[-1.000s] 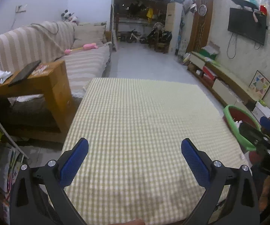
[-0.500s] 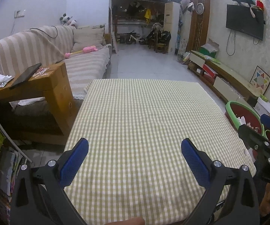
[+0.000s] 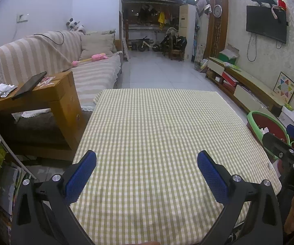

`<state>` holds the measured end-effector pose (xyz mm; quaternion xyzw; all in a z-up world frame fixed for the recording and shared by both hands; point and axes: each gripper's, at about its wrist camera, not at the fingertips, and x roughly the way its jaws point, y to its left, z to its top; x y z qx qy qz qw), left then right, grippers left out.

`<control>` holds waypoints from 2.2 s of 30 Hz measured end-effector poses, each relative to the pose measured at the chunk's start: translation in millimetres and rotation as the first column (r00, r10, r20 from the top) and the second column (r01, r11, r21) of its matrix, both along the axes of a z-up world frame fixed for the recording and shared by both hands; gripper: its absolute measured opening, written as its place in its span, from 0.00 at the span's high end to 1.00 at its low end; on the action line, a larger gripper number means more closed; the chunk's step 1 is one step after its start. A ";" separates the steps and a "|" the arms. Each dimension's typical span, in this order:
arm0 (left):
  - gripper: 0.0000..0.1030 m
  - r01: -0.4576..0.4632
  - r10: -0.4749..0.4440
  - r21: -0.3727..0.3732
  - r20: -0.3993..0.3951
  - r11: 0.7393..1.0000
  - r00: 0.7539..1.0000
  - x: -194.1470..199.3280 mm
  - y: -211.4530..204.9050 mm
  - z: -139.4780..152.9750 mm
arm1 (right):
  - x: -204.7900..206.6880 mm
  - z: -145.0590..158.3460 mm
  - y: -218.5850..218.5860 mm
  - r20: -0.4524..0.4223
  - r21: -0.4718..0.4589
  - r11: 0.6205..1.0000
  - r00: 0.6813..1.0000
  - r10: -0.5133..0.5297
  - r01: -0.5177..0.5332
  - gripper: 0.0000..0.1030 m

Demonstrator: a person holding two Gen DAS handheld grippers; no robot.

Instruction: Collect trash

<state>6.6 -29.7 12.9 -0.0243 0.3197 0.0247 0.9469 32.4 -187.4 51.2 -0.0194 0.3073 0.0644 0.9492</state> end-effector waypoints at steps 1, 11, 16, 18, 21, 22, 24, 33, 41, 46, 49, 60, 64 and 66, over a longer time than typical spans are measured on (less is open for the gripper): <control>0.08 -0.003 0.003 -0.002 0.002 1.000 1.000 -0.2 0.7 -0.4 | 0.3 -0.3 -1.1 -0.001 0.002 1.000 1.000 -0.003 0.003 0.05; 0.08 -0.020 0.020 0.001 0.005 1.000 1.000 -1.5 3.9 -0.8 | -0.3 2.1 -3.0 0.014 0.004 1.000 1.000 -0.014 0.014 0.05; 0.08 -0.020 0.020 0.001 0.003 1.000 1.000 -1.4 4.1 -1.1 | 0.3 2.3 -2.2 0.014 0.002 1.000 1.000 -0.011 0.011 0.05; 0.08 -0.019 0.019 0.001 0.004 1.000 1.000 -2.1 3.9 -1.4 | 0.8 2.7 -2.8 0.014 0.003 1.000 1.000 -0.015 0.015 0.05; 0.08 -0.020 0.020 0.001 0.004 1.000 1.000 -2.2 4.1 -1.5 | 0.9 2.8 -4.5 0.015 0.005 1.000 1.000 -0.023 0.023 0.05; 0.08 -0.021 0.021 0.001 0.004 1.000 1.000 -1.7 3.8 -1.1 | 0.4 2.4 -4.4 0.014 0.004 1.000 1.000 -0.023 0.023 0.05; 0.08 -0.020 0.020 0.000 0.005 1.000 1.000 -0.3 4.0 -1.1 | 0.4 2.9 -4.9 0.014 0.005 1.000 1.000 -0.021 0.021 0.05; 0.08 -0.019 0.019 0.000 0.004 1.000 1.000 0.1 3.6 -1.3 | 1.7 1.1 -7.0 0.005 0.009 1.000 1.000 -0.030 0.029 0.05; 0.08 -0.021 0.021 -0.002 0.003 1.000 1.000 0.0 4.0 -1.2 | 2.7 0.5 -8.3 0.001 0.011 0.999 0.999 -0.033 0.033 0.05; 0.08 -0.021 0.021 -0.002 0.003 1.000 1.000 0.1 4.2 -1.2 | 2.6 0.0 -9.2 -0.001 0.010 0.999 0.999 -0.034 0.034 0.05; 0.08 -0.021 0.021 -0.002 0.003 1.000 1.000 0.4 4.4 -1.1 | 2.7 -0.5 -10.0 0.002 0.010 0.999 1.000 -0.031 0.031 0.05; 0.08 -0.011 0.011 -0.020 0.011 1.000 1.000 -0.1 5.0 0.5 | 3.9 -2.0 -10.8 -0.008 0.012 0.999 0.999 -0.032 0.032 0.05; 0.08 -0.011 0.011 -0.021 0.012 1.000 1.000 0.7 3.7 0.9 | 4.2 -1.8 -10.4 -0.007 0.011 0.999 1.000 -0.030 0.030 0.05; 0.08 -0.016 0.016 -0.016 0.009 1.000 1.000 0.8 3.4 0.5 | 4.6 -2.1 -10.9 -0.007 0.011 0.999 0.999 -0.031 0.031 0.05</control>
